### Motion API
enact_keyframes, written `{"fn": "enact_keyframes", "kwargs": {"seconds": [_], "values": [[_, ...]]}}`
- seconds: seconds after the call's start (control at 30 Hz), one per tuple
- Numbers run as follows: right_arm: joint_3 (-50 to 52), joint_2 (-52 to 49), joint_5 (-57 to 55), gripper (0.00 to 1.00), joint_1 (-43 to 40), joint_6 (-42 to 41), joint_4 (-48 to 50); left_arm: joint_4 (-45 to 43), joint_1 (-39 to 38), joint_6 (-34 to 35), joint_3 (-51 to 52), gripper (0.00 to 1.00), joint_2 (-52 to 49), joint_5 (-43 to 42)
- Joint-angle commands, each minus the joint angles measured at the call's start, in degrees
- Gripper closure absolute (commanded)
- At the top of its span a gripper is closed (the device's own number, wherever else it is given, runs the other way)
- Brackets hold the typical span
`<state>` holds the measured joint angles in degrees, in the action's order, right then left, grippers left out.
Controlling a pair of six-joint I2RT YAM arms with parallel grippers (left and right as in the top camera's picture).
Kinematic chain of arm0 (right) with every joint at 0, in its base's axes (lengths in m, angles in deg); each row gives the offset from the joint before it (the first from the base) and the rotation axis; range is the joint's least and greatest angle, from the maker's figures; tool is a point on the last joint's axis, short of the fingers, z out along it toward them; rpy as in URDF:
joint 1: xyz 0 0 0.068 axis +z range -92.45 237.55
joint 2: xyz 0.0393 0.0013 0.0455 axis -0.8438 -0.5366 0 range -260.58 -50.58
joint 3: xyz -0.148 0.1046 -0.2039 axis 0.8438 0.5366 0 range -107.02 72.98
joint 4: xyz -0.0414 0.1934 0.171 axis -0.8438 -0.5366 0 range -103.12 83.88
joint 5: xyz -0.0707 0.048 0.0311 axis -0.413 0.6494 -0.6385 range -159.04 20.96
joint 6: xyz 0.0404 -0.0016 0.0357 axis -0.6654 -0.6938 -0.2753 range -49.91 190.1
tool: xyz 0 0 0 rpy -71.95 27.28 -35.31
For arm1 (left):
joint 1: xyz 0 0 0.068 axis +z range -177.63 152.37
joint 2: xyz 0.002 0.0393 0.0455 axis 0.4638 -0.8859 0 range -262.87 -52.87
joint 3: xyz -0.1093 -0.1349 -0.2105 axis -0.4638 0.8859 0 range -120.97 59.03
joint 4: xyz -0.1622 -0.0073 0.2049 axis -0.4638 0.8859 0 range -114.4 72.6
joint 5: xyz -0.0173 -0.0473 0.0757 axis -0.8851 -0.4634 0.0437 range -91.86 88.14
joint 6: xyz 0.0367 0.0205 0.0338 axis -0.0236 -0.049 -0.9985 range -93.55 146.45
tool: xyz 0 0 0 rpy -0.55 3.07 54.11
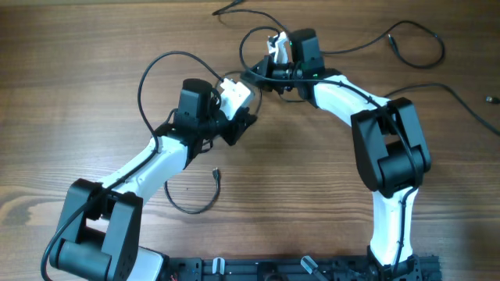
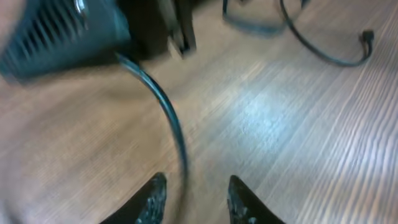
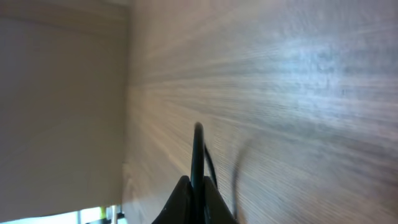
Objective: Untangle cables
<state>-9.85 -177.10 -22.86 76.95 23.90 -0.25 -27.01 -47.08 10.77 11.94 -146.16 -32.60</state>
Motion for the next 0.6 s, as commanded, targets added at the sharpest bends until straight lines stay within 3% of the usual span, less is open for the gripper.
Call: {"fn": "enact_keyframes", "kwargs": {"seconds": [0.0,0.07,0.2,0.4,0.57], "values": [[0.02,-1.09,6.73,0.96,-4.83,-6.64,5.68,4.2,-0.15,-0.33,0.15,0.61,1.49,0.39],[0.02,-1.09,9.05,0.96,-7.56,-9.07,8.17,6.4,-0.15,-0.35,0.15,0.44,1.51,0.42],[0.02,-1.09,11.98,0.96,-10.47,-9.51,8.7,6.78,-0.15,-0.42,0.15,0.32,1.51,0.94],[0.02,-1.09,17.31,0.96,-11.02,-9.55,10.08,7.48,-0.15,-1.62,0.17,0.14,1.36,22.34],[0.02,-1.09,21.33,0.95,-11.02,-10.97,13.11,7.61,-0.15,-8.59,0.17,0.09,-0.52,24.96]]}}
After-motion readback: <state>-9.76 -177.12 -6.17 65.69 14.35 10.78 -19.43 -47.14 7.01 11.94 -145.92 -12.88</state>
